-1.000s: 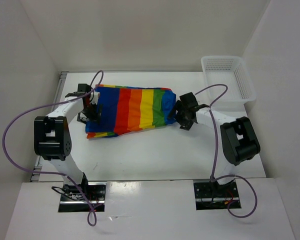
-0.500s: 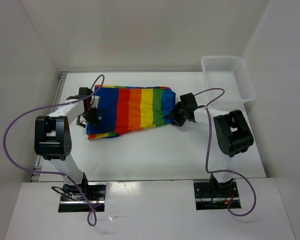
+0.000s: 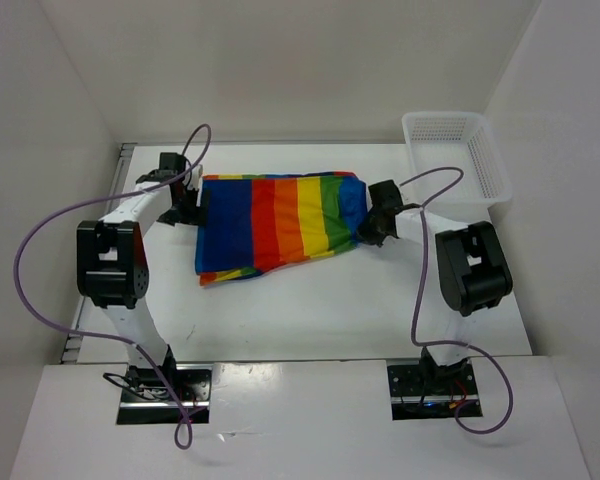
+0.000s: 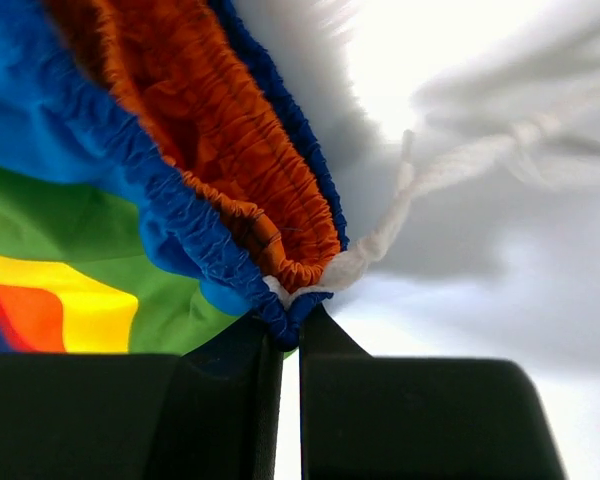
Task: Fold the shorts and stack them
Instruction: Fold the shorts
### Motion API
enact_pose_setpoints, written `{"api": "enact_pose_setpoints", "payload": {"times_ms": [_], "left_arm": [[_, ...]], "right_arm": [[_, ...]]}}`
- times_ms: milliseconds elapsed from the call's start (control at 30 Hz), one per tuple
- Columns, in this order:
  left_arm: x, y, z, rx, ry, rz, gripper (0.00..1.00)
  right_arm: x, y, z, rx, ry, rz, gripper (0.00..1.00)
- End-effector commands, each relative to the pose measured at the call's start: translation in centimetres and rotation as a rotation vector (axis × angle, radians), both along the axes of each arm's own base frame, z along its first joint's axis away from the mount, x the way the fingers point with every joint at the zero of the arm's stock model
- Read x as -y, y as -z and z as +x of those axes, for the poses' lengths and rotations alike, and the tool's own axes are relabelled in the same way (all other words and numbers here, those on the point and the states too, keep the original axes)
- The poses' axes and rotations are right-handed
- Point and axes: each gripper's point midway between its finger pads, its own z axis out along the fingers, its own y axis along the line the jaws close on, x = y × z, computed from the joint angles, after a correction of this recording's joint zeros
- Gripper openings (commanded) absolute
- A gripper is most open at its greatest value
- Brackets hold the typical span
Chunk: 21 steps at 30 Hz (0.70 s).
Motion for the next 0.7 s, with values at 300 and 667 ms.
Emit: {"api": "enact_pose_setpoints", "payload": {"times_ms": [300, 667], "left_arm": [[9.3, 6.0, 3.0, -0.119, 0.216, -0.100, 0.88], [14.1, 6.4, 2.5, -0.133, 0.324, -0.152, 0.63]], "right_arm": [[6.5, -16.1, 3.9, 0.275, -0.172, -0.561, 0.00], [-19.2, -14.5, 1.0, 0.469, -0.984, -0.770, 0.00]]}}
